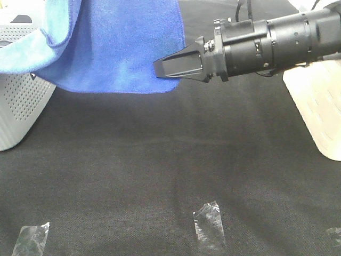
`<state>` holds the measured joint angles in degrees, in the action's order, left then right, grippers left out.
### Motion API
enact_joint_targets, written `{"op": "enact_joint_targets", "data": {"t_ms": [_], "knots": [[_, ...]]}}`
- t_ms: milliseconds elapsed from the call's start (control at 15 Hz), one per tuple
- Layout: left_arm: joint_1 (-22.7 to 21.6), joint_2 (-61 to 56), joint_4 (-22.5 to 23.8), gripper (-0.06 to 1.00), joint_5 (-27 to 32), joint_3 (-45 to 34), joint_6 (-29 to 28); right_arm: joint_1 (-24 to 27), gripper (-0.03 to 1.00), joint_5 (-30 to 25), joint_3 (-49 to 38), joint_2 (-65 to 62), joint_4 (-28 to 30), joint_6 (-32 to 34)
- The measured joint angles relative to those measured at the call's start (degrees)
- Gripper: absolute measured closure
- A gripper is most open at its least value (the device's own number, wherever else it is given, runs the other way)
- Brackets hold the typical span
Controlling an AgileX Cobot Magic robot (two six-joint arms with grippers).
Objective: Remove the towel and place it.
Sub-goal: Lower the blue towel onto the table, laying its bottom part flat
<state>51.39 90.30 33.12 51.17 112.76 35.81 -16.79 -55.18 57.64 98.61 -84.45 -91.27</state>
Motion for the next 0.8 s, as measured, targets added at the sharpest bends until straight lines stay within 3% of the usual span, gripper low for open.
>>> {"op": "enact_joint_targets", "data": {"t_ms": [133,333,600,800], "knots": [[0.0,0.5,0.0,0.94,0.5,0.0,-4.3,0.0,0.94,3.9,3.8,-1.2,8.5,11.7],[-0.5,1.5,0.1,0.94,0.5,0.0,-5.6,0.0,0.94,8.8,11.1,-4.4,26.9,30.1],[-6.5,3.1,0.0,0.94,-2.3,0.0,-12.1,0.0,0.94,4.7,27.2,-6.1,59.1,59.4],[-11.4,4.0,-0.6,0.94,-9.6,0.0,-17.0,0.0,0.94,3.8,39.6,-5.6,73.3,68.0]]}}
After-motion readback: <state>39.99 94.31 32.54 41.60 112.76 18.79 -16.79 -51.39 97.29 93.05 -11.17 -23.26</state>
